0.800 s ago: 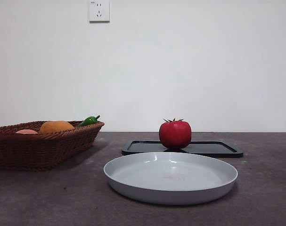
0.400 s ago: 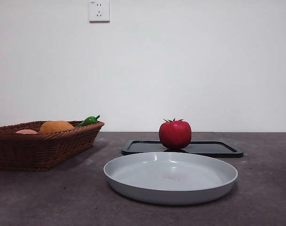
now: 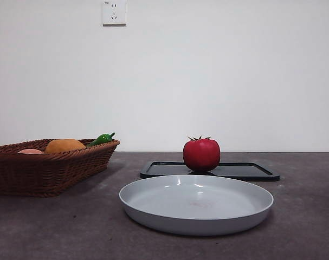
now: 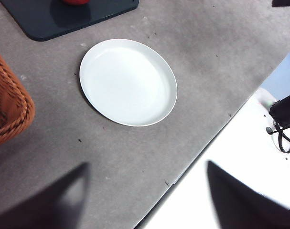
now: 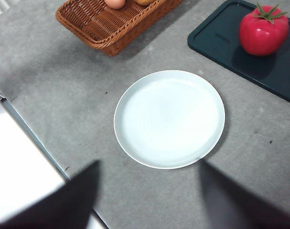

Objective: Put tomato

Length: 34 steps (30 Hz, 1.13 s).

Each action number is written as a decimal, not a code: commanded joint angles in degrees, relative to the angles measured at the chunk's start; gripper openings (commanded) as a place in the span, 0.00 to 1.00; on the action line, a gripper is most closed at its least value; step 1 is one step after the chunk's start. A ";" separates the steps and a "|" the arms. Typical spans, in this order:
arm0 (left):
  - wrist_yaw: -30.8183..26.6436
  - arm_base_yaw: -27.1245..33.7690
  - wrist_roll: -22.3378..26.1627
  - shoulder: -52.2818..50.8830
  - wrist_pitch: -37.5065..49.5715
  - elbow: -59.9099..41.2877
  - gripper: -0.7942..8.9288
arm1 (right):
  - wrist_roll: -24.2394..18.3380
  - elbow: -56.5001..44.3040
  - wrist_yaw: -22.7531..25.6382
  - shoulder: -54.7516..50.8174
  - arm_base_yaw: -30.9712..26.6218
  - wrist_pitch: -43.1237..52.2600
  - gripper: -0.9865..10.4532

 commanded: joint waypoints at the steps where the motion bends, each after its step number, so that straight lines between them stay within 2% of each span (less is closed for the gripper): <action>1: 0.33 -0.24 0.48 0.31 0.55 0.50 0.21 | 0.26 0.37 -0.22 0.33 0.50 0.76 0.09; 3: 0.33 -0.24 0.48 0.31 0.55 0.50 0.10 | 0.26 0.37 -0.24 0.33 0.50 0.74 0.09; 4: 0.33 -0.24 0.48 0.31 0.55 0.50 0.09 | 0.26 0.37 -0.24 0.33 0.50 0.74 0.09; 34: -0.37 -0.07 0.90 -0.02 1.51 0.50 0.09 | 0.50 0.37 -0.17 0.31 0.50 0.85 0.09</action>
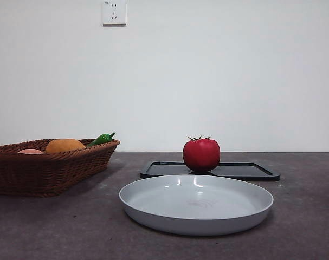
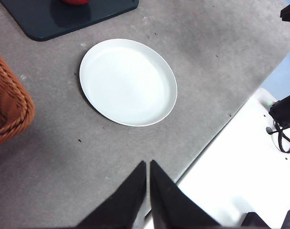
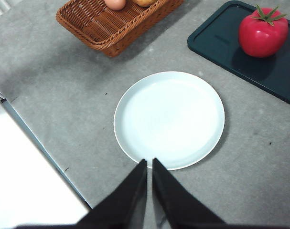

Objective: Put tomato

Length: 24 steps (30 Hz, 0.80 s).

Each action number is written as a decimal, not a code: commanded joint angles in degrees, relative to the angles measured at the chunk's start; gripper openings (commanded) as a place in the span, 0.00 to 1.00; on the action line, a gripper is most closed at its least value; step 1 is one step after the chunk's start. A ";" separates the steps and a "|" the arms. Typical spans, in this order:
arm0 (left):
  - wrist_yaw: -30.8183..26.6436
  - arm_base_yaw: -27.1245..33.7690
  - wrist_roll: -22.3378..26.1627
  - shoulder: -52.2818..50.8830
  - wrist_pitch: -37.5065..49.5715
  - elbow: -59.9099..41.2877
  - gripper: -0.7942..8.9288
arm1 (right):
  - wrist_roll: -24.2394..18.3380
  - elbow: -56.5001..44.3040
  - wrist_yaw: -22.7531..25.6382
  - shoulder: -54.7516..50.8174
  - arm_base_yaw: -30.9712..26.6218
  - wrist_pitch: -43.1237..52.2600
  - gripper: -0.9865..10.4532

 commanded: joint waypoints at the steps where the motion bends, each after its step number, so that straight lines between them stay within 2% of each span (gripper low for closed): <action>1: -1.51 0.37 1.77 -0.55 2.43 0.52 0.09 | 0.50 0.37 -0.17 0.31 0.50 0.68 0.09; 4: -4.59 3.08 2.47 -2.51 9.33 0.48 0.09 | 0.50 0.37 -0.17 0.31 0.50 0.70 0.09; 8: -9.14 8.57 3.76 -6.64 24.35 -1.25 0.09 | 0.50 0.37 -0.17 0.31 0.50 0.72 0.09; 15: -20.09 18.49 3.72 -17.59 53.13 -16.20 0.09 | 0.50 0.37 -0.17 0.31 0.50 0.76 0.09; 19: -24.59 22.25 3.69 -24.15 60.83 -26.62 0.09 | 0.50 0.37 -0.17 0.31 0.50 0.76 0.09; 24: -26.84 24.44 3.61 -30.97 62.31 -36.89 0.09 | 0.50 0.37 -0.17 0.31 0.50 0.76 0.09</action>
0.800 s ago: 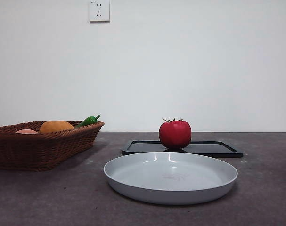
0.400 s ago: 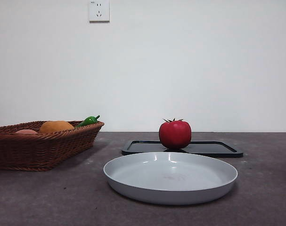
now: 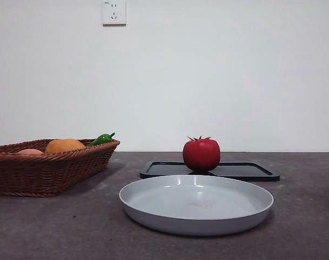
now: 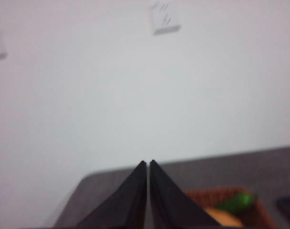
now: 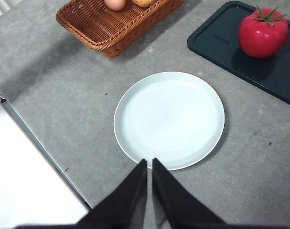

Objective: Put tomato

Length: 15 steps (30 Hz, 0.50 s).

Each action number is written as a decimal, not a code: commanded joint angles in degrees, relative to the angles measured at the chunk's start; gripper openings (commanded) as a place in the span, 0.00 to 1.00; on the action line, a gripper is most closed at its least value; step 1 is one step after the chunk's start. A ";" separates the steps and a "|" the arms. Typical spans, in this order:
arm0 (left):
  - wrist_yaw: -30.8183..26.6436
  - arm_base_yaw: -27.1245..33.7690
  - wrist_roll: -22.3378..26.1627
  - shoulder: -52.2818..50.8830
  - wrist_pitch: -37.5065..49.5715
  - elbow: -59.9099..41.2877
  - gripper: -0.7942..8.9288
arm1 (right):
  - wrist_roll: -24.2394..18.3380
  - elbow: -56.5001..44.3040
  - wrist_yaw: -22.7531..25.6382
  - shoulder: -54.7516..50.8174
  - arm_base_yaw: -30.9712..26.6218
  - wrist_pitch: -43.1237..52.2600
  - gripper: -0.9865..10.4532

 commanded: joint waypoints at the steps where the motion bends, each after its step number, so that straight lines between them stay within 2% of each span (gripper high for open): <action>1: -0.31 0.66 0.55 -3.28 0.72 -4.87 0.09 | 0.50 0.37 -0.17 0.31 0.50 0.76 0.09; 7: -0.31 1.05 -0.04 -8.90 0.39 -13.77 0.09 | 0.50 0.37 -0.17 0.31 0.50 0.76 0.09; 15: -0.33 1.05 -0.04 -12.52 -2.47 -19.76 0.09 | 0.50 0.37 -0.17 0.31 0.50 0.76 0.09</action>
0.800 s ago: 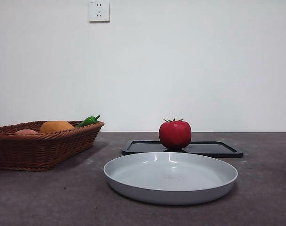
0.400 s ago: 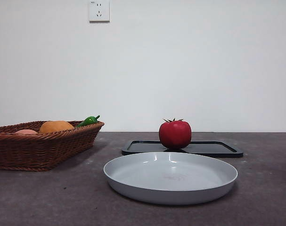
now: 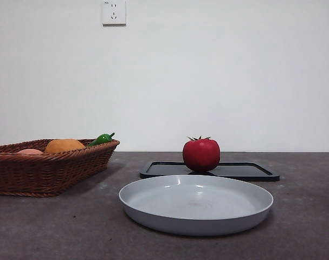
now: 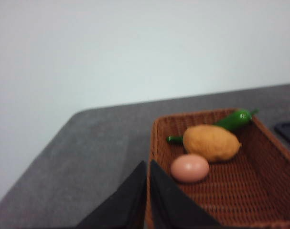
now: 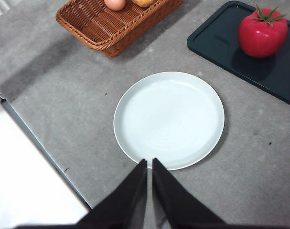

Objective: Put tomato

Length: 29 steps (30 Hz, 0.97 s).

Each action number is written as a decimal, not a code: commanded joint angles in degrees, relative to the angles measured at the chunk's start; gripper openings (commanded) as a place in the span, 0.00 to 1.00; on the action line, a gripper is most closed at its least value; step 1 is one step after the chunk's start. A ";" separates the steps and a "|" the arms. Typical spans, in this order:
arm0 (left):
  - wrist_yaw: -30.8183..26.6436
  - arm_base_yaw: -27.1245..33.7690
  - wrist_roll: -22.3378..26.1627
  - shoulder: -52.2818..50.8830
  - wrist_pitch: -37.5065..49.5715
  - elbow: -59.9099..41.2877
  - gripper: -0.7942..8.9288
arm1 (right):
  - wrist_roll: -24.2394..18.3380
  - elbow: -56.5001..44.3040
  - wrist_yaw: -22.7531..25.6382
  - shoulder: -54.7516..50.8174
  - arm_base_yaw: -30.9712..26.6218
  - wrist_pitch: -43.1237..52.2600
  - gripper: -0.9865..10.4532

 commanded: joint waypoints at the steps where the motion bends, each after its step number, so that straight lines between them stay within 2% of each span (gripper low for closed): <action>1: -0.26 0.15 0.00 -0.92 -0.26 -1.51 0.09 | 0.50 0.37 -0.17 0.31 0.48 0.74 0.09; 9: -0.26 0.15 -0.17 -3.19 -2.43 -4.55 0.09 | 0.50 0.37 -0.17 0.31 0.48 0.76 0.09; 16: -0.26 0.15 -0.55 -3.19 -10.64 -4.52 0.09 | 0.50 0.37 -0.17 0.31 0.48 0.83 0.09; 20: -0.26 0.15 -2.64 -3.19 -10.51 -4.52 0.09 | 0.50 0.37 -0.17 0.31 0.48 0.96 0.09; 29: -0.24 0.15 -2.75 -3.17 -10.51 -4.50 0.09 | 0.50 0.37 -0.17 0.31 0.48 0.96 0.09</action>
